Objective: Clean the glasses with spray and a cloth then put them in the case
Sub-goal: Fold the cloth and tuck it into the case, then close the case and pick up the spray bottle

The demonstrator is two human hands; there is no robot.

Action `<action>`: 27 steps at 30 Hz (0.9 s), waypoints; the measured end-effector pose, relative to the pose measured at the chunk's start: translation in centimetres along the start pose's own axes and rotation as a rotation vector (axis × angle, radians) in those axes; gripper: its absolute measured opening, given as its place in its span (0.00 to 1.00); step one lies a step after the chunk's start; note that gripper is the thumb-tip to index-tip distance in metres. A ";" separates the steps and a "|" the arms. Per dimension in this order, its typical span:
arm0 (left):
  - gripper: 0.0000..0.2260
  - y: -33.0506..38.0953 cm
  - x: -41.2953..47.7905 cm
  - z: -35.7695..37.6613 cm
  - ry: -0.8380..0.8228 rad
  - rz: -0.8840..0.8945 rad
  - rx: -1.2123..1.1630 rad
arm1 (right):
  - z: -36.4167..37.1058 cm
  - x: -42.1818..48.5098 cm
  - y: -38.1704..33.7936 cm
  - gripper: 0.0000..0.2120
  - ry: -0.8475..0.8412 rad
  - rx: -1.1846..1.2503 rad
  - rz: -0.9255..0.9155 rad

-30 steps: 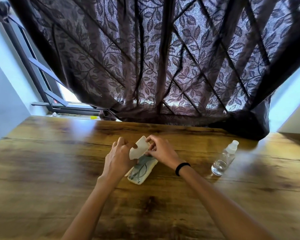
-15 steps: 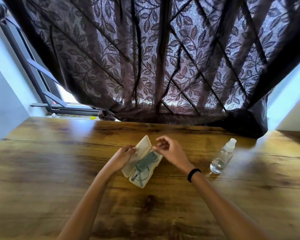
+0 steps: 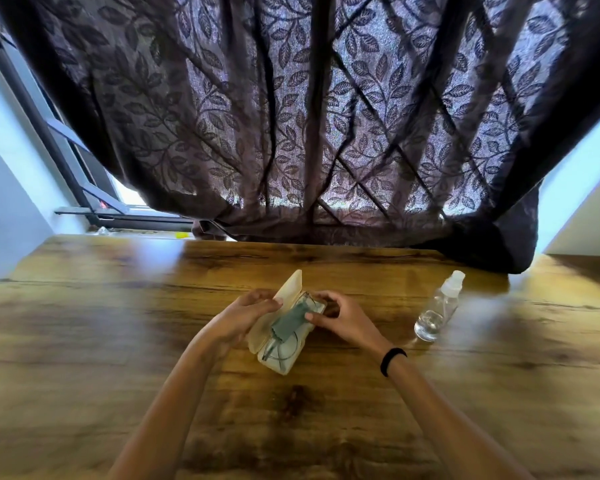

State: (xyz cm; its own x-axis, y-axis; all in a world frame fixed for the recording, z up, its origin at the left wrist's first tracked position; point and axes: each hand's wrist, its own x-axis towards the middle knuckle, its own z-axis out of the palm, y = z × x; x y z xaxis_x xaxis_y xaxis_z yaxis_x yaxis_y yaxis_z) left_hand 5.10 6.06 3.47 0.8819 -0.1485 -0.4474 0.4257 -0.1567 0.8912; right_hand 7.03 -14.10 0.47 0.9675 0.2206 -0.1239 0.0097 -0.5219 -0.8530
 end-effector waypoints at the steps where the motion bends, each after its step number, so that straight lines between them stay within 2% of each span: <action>1: 0.19 0.0 0.1 0.2 -0.007 0.015 0.002 | 0.1 0.0 0.0 0.27 0.016 0.016 0.003; 6: 0.25 -0.1 0.7 0.8 -0.039 0.108 0.137 | 0.5 0.1 0.0 0.22 0.099 0.079 0.020; 11: 0.29 -0.9 1.2 2.3 0.097 0.208 0.555 | 0.6 0.5 -0.3 0.24 0.121 0.112 0.064; 15: 0.30 -1.2 1.2 2.9 0.153 0.218 0.645 | 0.1 0.4 0.4 0.23 0.071 0.176 0.131; 19: 0.32 -1.4 0.8 3.3 0.189 0.266 0.739 | -0.6 -0.2 0.5 0.15 0.028 0.386 0.187; 21: 0.32 -1.5 0.6 3.6 0.195 0.290 0.770 | -0.6 -0.2 0.4 0.13 0.041 0.408 0.202; 27: 0.35 -1.5 0.1 4.4 0.234 0.355 0.863 | -0.2 -0.3 0.0 0.17 0.087 0.348 0.159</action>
State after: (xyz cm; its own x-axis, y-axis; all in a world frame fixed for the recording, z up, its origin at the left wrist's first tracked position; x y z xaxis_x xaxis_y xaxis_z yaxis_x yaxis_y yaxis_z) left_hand 3.65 2.00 1.81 0.9885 -0.1418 -0.0525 -0.0873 -0.8186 0.5677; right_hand 6.81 -14.30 0.57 0.9681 0.0807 -0.2373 -0.2136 -0.2296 -0.9495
